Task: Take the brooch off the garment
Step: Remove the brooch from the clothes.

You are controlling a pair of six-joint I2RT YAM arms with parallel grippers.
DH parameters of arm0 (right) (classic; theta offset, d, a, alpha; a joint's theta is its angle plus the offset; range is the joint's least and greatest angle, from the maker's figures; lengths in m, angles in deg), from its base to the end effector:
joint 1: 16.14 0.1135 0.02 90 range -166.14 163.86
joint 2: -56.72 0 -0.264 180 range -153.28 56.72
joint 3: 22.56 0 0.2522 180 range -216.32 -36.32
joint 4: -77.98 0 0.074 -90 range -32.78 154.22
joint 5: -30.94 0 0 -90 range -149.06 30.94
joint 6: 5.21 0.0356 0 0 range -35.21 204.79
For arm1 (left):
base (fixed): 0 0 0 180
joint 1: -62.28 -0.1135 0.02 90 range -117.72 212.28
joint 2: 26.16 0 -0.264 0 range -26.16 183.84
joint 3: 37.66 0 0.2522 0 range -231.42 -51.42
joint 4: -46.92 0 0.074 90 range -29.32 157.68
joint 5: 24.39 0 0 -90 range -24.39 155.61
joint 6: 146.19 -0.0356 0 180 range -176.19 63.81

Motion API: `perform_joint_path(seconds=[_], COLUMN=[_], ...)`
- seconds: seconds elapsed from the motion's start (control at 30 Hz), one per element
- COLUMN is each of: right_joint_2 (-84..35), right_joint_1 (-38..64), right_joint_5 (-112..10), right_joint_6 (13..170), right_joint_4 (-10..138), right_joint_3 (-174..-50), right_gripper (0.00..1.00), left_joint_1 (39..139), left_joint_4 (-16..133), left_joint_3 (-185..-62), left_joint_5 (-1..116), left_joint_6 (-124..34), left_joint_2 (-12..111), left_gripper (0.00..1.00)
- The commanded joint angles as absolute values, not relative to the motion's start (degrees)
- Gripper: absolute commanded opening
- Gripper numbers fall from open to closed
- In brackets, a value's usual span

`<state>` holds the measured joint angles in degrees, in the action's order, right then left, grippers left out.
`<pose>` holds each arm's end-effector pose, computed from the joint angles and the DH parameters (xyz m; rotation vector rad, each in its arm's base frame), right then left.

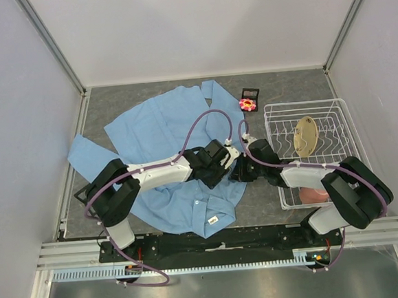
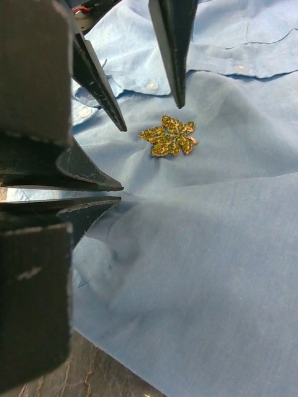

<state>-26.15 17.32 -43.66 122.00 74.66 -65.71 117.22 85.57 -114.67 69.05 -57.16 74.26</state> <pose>0.2120 0.1515 0.1404 -0.0643 2.4768 0.8942 0.2031 -0.2857 0.1762 1.2345 2.3688 -0.2300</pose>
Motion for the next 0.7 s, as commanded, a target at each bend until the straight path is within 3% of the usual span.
perform_joint_path(seconds=[0.0,0.3,0.67], right_joint_2=[-24.2,-24.6,-24.4], right_joint_1=[18.0,18.0,17.9], right_joint_5=[-41.8,-41.2,-41.5], right_joint_6=[121.1,120.7,120.5], right_joint_4=[78.1,78.2,78.3], right_joint_3=[-65.0,-65.3,-65.4], right_gripper=[0.12,0.12,0.12], left_joint_1=[117.0,117.6,117.2], left_joint_4=[82.1,80.1,86.0], left_joint_3=[-115.3,-114.5,-116.0], left_joint_5=[72.7,71.7,70.1], left_joint_6=[-60.8,-60.8,-58.5], left_joint_2=[76.0,78.6,84.1], left_gripper=[0.54,0.55,0.47])
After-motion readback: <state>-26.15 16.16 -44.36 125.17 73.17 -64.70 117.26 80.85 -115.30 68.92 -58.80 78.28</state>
